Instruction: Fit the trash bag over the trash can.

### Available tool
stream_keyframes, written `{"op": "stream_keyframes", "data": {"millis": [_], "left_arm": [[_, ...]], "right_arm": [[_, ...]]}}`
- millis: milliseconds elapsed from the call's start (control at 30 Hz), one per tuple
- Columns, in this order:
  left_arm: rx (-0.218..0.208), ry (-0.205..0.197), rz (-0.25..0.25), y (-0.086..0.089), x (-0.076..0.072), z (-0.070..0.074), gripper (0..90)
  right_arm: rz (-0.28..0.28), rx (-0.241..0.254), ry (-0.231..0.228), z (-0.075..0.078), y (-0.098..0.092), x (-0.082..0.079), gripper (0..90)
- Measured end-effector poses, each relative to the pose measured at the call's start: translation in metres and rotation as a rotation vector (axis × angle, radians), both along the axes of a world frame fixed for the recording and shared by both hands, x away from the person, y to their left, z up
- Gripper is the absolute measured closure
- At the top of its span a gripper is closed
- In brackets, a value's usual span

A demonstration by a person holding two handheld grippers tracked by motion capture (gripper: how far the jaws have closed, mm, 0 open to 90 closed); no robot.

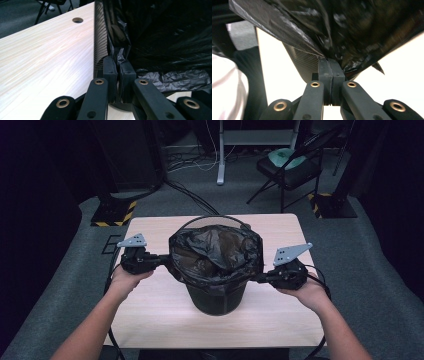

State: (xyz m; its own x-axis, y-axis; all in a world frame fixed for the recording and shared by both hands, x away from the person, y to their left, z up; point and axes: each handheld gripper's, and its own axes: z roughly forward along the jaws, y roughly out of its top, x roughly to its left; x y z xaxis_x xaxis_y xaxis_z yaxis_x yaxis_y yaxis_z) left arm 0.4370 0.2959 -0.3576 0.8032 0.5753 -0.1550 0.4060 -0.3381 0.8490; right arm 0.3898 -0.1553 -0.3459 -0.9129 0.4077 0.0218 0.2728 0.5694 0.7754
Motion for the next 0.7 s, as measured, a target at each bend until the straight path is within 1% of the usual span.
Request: {"op": "stream_keyframes", "data": {"millis": [33, 100, 200, 300, 367, 433, 467, 500, 533, 633, 667, 700], "left_arm": [[-0.003, 0.0, 0.01, 0.001, 0.001, -0.001, 85.6], [-0.004, 0.002, 0.023, 0.003, 0.003, -0.002, 85.6], [0.026, 0.007, 0.042, 0.004, 0.006, -0.004, 85.6], [0.027, 0.026, 0.046, 0.006, 0.008, -0.007, 85.2], [0.029, 0.026, 0.049, 0.006, 0.007, -0.008, 85.1], [0.041, 0.024, 0.052, 0.007, 0.006, -0.006, 84.5], [0.046, 0.023, 0.06, 0.007, 0.005, -0.004, 82.6], [0.052, 0.018, 0.072, 0.009, 0.003, -0.002, 77.4], [0.045, 0.018, 0.07, 0.011, 0.002, 0.001, 73.8], [0.024, -0.009, 0.072, 0.018, -0.004, 0.015, 66.8], [0.018, -0.019, 0.073, 0.019, -0.006, 0.02, 63.8], [0.013, -0.029, 0.072, 0.02, -0.008, 0.026, 60.6]], "right_arm": [[-0.012, -0.001, 0.008, -0.001, -0.001, 0.001, 89.7], [-0.017, 0.008, 0.016, -0.003, -0.004, 0.003, 89.6], [-0.016, 0.021, 0.019, -0.001, -0.007, 0.004, 89.6], [-0.012, 0.03, 0.014, 0.002, -0.011, 0.003, 89.6], [-0.013, 0.027, 0.014, 0.003, -0.012, 0.003, 89.6], [-0.008, 0.012, 0.018, 0.002, -0.012, 0.002, 89.4], [0.0, 0.009, 0.025, 0.002, -0.012, 0.001, 89.1], [0.013, 0.008, 0.029, 0.003, -0.013, 0.0, 87.3], [0.017, 0.017, 0.028, 0.005, -0.014, -0.001, 81.2], [0.008, 0.068, 0.023, 0.016, -0.022, -0.006, 69.6], [0.004, 0.087, 0.017, 0.02, -0.025, -0.008, 66.4], [-0.002, 0.105, 0.015, 0.025, -0.028, -0.009, 65.0]]}}
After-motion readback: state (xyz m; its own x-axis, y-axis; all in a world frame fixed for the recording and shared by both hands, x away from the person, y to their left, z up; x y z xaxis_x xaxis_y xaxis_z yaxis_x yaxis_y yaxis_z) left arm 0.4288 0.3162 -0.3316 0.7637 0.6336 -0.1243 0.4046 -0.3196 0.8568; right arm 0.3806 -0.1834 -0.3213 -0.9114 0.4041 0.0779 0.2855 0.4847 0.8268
